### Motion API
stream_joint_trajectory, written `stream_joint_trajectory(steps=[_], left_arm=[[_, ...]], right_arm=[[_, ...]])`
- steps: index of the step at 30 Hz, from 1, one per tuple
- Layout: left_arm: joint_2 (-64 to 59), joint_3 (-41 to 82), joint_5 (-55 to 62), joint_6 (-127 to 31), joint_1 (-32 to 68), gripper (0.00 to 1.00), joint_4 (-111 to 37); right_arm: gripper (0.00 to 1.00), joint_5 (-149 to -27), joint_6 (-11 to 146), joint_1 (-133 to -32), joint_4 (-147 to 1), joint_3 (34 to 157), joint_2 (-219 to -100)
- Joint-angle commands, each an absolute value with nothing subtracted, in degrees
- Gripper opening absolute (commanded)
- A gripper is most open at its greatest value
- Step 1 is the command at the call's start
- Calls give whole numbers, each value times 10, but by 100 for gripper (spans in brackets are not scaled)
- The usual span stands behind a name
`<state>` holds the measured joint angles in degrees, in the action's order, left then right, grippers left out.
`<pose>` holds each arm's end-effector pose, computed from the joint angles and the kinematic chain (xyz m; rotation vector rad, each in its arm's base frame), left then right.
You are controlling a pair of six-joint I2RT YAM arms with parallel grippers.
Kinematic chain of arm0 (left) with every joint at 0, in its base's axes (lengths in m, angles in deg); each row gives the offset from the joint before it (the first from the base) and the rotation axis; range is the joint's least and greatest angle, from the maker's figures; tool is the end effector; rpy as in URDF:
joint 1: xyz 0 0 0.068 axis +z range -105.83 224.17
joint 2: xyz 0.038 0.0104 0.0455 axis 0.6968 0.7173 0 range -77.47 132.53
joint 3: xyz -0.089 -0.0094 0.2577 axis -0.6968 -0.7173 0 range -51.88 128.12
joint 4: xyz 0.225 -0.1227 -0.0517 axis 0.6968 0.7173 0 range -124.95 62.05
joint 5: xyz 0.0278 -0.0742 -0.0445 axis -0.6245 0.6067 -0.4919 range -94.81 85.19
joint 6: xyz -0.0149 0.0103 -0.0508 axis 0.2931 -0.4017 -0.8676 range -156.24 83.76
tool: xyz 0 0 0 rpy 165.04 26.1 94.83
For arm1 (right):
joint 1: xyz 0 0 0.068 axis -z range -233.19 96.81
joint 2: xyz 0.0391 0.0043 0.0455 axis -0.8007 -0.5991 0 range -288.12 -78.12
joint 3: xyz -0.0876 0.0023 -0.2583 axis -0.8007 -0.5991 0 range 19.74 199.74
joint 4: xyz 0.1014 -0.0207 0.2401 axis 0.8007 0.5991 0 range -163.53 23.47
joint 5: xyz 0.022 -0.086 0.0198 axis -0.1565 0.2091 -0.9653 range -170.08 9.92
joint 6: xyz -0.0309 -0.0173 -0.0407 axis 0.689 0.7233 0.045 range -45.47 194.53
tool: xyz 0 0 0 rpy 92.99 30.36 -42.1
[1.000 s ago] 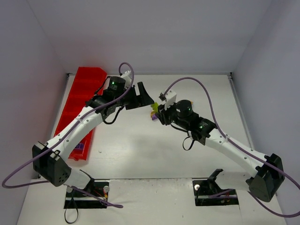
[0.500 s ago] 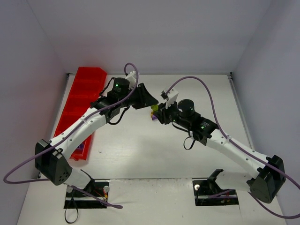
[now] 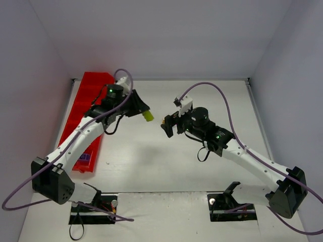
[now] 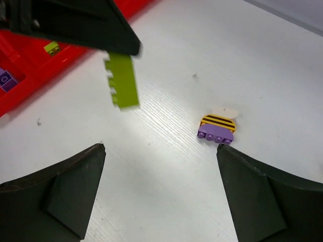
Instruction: Sort the legos into containers by color
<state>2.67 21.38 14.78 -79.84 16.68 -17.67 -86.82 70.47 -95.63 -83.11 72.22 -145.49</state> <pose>0.2813 -0.1597 0.3598 -0.0629 2.1521 -1.1061 0.2035 0.1917 0.3421 -0.6487 1.5846 0.7077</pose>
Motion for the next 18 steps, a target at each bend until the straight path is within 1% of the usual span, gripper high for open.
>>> stream_joint_trajectory(steps=[1,3,4,6,11,14,15,18], left_arm=[[-32,215,72,-744,252,0,-112],[-55,209,33,-716,292,1,-82],[-66,205,1,-711,335,1,-59],[-72,193,-39,-703,378,1,-29],[-62,159,-91,-700,509,1,-15],[-36,151,-111,-705,551,1,-11],[-29,148,-120,-708,557,8,-13],[-7,142,-125,-717,570,23,-30]], right_arm=[[89,-821,697,-957,-843,731,-1447],[89,-803,692,-957,-829,727,-1444],[89,-786,689,-958,-825,726,-1441],[89,-766,680,-956,-816,720,-1437],[88,-709,651,-956,-798,707,-1427],[88,-672,634,-956,-784,697,-1424],[88,-661,628,-954,-774,696,-1423],[88,-635,615,-950,-756,695,-1425]])
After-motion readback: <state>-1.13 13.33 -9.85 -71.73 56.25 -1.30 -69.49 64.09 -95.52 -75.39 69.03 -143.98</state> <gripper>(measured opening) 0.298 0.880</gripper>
